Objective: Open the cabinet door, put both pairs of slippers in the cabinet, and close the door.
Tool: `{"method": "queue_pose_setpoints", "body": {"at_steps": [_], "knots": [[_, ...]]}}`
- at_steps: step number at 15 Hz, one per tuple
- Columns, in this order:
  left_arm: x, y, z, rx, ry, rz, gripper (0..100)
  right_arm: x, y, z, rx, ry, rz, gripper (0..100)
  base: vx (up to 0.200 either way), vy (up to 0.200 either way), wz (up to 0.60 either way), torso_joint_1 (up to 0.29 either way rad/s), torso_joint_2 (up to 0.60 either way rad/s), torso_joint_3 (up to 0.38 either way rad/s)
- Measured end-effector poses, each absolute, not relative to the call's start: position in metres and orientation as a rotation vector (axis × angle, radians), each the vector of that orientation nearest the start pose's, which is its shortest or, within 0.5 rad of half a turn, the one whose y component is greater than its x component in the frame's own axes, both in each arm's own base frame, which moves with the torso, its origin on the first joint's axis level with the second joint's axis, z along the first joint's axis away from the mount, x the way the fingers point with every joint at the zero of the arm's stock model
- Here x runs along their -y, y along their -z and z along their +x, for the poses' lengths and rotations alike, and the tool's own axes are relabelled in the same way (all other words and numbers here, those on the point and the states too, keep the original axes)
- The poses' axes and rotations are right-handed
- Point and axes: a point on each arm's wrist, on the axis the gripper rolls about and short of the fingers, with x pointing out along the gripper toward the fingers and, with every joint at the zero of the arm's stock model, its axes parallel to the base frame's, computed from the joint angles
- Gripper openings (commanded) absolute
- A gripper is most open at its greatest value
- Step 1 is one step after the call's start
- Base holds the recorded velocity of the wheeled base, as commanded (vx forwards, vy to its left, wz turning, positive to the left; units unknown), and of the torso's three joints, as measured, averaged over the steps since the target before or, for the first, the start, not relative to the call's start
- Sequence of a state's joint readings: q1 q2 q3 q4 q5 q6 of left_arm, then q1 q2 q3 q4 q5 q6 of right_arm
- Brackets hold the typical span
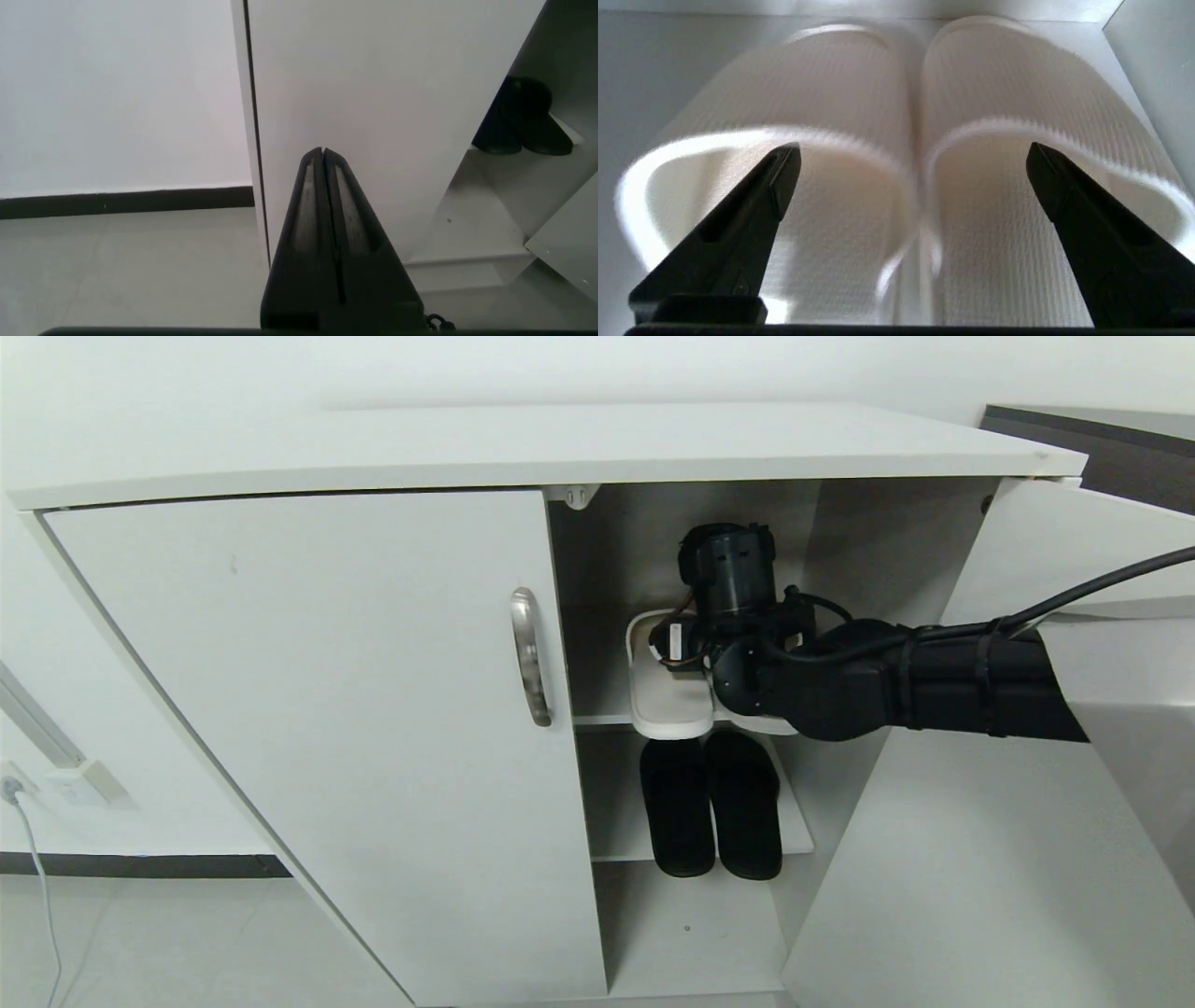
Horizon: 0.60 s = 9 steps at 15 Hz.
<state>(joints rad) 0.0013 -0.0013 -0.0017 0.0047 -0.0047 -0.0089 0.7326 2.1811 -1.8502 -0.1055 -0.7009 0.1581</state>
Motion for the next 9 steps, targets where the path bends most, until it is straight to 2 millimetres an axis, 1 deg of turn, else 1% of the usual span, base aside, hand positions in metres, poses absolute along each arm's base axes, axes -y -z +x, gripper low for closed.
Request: {"method": "queue_pose_setpoints", "body": {"at_steps": [3,6,8,9], "knots": [[0.000,-0.075,-0.023,-0.001,0.003,-0.009,0,-0.296,-0.238,0.327,-0.190,-0.014,-0.002,100,0.000,0.000,0.00,0.000,0.00,0.000],[0.000,-0.075,-0.023,-0.001,0.003,-0.009,0,-0.294,-0.237,0.290,-0.214,-0.053,-0.015,100,0.000,0.000,0.00,0.000,0.00,0.000],[0.000,-0.075,-0.023,-0.001,0.003,-0.009,0,-0.285,-0.237,0.261,-0.215,-0.090,-0.018,100,0.000,0.000,0.00,0.000,0.00,0.000],[0.000,-0.075,-0.023,-0.001,0.003,-0.009,0,-0.279,-0.233,0.249,-0.223,-0.108,-0.026,100,0.000,0.000,0.00,0.000,0.00,0.000]]}}
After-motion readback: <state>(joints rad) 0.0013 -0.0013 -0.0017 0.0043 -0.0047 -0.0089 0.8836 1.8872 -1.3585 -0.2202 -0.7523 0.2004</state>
